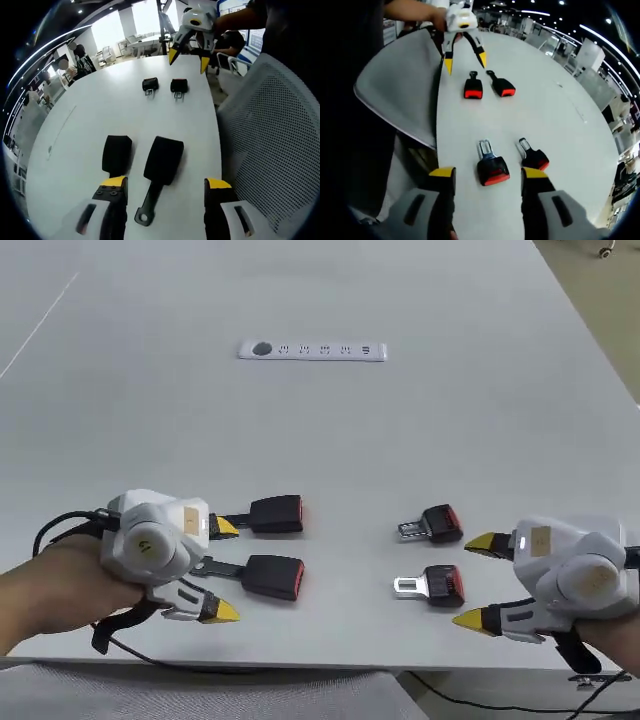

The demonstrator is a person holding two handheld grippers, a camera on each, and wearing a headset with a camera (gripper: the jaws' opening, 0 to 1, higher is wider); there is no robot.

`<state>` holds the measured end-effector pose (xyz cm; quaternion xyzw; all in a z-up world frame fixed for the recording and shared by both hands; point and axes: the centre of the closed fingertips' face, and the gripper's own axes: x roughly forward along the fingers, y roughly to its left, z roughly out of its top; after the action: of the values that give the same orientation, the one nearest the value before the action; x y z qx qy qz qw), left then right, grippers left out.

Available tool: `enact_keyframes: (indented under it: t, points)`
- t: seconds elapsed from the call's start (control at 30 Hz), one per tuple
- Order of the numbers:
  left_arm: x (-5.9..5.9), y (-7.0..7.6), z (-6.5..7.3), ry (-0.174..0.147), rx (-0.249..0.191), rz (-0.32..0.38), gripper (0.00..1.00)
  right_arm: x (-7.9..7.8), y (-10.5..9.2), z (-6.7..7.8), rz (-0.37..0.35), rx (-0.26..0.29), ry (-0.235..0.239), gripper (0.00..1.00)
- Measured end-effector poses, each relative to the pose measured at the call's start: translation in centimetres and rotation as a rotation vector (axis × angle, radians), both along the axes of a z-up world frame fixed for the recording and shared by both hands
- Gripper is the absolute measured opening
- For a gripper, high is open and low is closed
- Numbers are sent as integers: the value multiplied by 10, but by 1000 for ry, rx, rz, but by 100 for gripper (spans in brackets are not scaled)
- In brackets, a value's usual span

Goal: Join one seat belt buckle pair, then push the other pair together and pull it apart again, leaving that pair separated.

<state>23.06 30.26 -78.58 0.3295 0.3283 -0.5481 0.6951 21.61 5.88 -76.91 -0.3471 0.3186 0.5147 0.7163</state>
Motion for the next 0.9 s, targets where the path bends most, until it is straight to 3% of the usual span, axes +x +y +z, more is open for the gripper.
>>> enact_keyframes:
  t: [0.3, 0.53, 0.67, 0.77, 0.9]
  points:
    - [7, -9, -15, 29, 20, -34, 60, 9, 4, -20, 44, -29, 24, 49]
    - [10, -19, -24, 45, 37, -67, 57, 9, 2, -39, 73, -56, 75, 45]
    - [11, -22, -28, 52, 47, -80, 54, 9, -1, -43, 79, -58, 90, 43]
    - [10, -20, -33, 76, 78, -82, 47, 11, -1, -45, 75, -56, 103, 42]
    - [10, -22, -35, 83, 76, -91, 45, 15, -1, -48, 78, -60, 108, 40]
